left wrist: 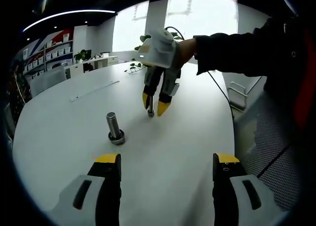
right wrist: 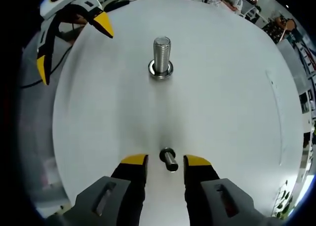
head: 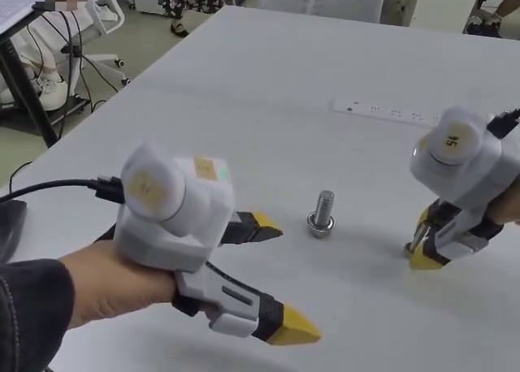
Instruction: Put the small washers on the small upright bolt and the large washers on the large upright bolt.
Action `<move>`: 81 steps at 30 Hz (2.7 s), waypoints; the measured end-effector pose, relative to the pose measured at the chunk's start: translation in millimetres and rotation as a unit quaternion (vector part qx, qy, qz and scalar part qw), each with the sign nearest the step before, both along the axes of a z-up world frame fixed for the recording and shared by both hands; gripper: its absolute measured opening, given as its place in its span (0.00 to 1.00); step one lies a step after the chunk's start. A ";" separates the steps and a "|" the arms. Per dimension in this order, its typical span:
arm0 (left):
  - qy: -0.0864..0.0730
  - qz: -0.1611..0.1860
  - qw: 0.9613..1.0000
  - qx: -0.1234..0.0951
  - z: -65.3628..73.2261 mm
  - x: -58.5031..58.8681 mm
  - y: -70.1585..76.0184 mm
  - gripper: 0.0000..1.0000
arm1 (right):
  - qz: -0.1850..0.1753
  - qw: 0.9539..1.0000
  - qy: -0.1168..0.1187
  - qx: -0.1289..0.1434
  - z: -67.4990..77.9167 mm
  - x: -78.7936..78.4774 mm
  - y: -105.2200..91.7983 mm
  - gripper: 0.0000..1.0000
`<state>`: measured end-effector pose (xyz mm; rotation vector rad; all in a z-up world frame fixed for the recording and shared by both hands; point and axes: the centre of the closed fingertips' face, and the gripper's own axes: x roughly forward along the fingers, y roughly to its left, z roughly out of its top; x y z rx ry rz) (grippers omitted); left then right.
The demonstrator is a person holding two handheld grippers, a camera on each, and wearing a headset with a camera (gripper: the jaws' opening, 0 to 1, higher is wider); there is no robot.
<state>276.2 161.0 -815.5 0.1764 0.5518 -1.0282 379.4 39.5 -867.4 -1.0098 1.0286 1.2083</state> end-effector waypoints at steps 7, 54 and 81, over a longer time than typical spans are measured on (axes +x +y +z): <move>0.002 -0.003 1.000 0.001 -1.3 -1.2 -0.7 0.76 | -0.019 1.000 0.007 0.022 -2.0 -3.1 -1.7 0.55; -0.006 0.012 1.000 -0.005 3.8 0.2 6.8 0.76 | -0.162 0.962 -0.031 0.219 33.2 -57.9 -8.3 1.00; -0.015 0.032 0.999 -0.011 18.9 -6.9 20.3 0.77 | -0.223 0.926 -0.080 0.294 53.5 -97.7 -10.0 1.00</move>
